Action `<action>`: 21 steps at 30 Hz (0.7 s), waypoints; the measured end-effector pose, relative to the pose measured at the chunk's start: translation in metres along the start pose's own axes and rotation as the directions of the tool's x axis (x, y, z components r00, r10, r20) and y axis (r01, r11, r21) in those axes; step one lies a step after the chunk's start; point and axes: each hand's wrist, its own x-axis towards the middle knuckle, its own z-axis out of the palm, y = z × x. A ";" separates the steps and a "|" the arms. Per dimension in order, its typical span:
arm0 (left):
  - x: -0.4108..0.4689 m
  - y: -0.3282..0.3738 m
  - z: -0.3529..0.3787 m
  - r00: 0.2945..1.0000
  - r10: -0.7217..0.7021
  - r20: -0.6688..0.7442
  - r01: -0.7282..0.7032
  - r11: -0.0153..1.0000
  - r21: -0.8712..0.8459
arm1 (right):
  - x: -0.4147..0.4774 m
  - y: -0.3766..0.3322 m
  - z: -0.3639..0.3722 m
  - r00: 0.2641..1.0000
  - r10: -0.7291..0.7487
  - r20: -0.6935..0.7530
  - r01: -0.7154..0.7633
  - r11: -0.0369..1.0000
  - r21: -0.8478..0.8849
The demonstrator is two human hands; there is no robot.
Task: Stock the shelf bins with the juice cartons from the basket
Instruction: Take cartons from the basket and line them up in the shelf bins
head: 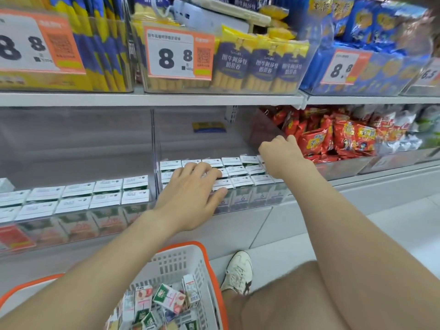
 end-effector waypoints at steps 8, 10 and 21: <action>-0.034 0.000 -0.012 0.937 0.104 -0.333 -0.167 0.972 -0.168 | -0.069 -0.049 -0.047 0.985 -0.159 -0.073 0.166 0.716 0.678; -0.061 -0.005 -0.009 0.896 0.140 -0.422 -0.214 0.968 -0.134 | -0.093 -0.072 -0.064 0.937 -0.349 0.029 0.218 0.646 0.732; -0.201 -0.062 0.091 0.950 -0.080 0.303 0.155 0.960 -0.234 | -0.133 -0.227 -0.015 0.561 -0.732 0.387 0.515 0.674 0.529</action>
